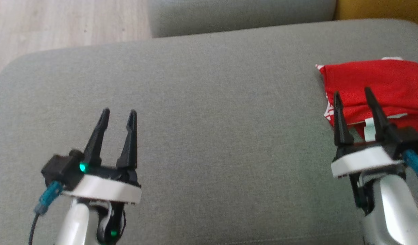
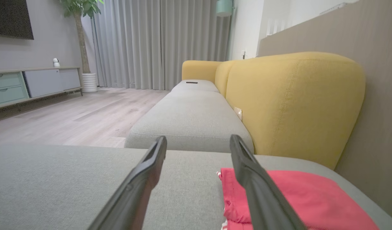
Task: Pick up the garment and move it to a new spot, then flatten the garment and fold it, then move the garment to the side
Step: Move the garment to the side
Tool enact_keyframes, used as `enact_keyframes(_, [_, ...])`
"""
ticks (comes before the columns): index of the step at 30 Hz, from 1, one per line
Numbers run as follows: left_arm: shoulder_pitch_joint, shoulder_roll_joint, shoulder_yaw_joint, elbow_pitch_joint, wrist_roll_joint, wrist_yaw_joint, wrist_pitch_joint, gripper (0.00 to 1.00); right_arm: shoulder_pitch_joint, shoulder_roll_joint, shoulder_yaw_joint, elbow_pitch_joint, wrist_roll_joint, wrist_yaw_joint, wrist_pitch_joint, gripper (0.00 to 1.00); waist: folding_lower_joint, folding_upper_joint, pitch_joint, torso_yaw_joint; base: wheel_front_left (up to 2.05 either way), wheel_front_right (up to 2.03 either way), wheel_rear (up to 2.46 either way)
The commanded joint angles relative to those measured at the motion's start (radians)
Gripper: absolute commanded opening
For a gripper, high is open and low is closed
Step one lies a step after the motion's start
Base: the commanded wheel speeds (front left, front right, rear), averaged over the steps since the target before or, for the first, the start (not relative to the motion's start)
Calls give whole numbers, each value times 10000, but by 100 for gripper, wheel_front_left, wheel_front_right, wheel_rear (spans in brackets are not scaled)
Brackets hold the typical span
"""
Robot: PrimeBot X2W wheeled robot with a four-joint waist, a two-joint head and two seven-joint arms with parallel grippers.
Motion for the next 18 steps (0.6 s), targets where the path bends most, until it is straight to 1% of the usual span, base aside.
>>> enact_keyframes(1, [-49,6,418,-332,72,-61,-51,100,-42,72,194,-236,230,-9,-331,100,3,-1,-302,202,0,0,0])
enact_keyframes(3, [332,-17,522,-258,93,-61,-51,100,320,162,235,-4,318,-9,-678,100,3,-1,-504,314,0,0,0])
enact_keyframes(7, [712,-35,571,-192,163,-61,-51,100,760,188,464,234,682,-9,-972,100,3,-1,-676,452,0,0,0])
enact_keyframes(9, [848,-39,572,-156,147,-61,-51,100,925,190,512,290,913,-9,-1055,100,3,-1,-729,497,0,0,0])
enact_keyframes(18, [1000,-43,667,-23,-52,-61,-51,100,1175,193,562,393,1209,-9,-1159,100,3,-1,-753,602,0,0,0])
